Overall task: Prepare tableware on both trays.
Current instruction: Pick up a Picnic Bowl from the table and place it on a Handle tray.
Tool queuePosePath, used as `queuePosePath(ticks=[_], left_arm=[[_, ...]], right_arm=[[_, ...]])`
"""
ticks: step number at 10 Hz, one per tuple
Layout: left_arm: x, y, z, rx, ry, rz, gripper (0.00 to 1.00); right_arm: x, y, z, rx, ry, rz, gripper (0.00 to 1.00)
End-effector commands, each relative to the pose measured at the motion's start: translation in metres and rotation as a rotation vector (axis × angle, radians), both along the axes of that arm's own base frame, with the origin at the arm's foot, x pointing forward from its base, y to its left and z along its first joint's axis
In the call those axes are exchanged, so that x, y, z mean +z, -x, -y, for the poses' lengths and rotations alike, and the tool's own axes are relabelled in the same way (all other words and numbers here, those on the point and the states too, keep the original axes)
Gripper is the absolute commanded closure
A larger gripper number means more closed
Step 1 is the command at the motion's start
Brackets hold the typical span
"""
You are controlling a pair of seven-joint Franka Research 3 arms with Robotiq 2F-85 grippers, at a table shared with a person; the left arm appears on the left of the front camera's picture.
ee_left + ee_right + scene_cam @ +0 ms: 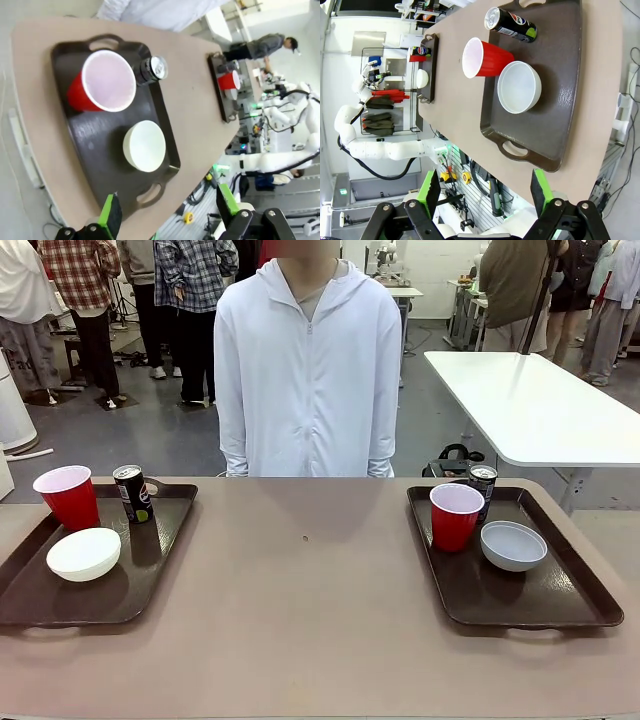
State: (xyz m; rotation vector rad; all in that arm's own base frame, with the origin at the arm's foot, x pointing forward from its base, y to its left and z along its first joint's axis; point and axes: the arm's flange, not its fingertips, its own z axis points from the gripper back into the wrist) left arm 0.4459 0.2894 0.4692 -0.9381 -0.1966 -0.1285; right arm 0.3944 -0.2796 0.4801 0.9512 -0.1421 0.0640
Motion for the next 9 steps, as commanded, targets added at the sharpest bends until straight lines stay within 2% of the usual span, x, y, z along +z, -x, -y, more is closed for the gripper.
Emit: queuePosePath(ticks=[1, 2, 9], left_arm=[[0.002, 0.017, 0.008, -0.104, 0.030, -0.040, 0.00], [0.000, 0.000, 0.000, 0.000, 0.000, 0.000, 0.00], [0.000, 0.000, 0.000, 0.000, 0.000, 0.000, 0.00]], right_arm=[[-0.001, 0.003, -0.006, -0.016, 0.010, -0.010, 0.05], [-0.001, 0.003, -0.006, -0.016, 0.010, -0.010, 0.05], [-0.001, 0.003, -0.006, -0.016, 0.010, -0.010, 0.05]])
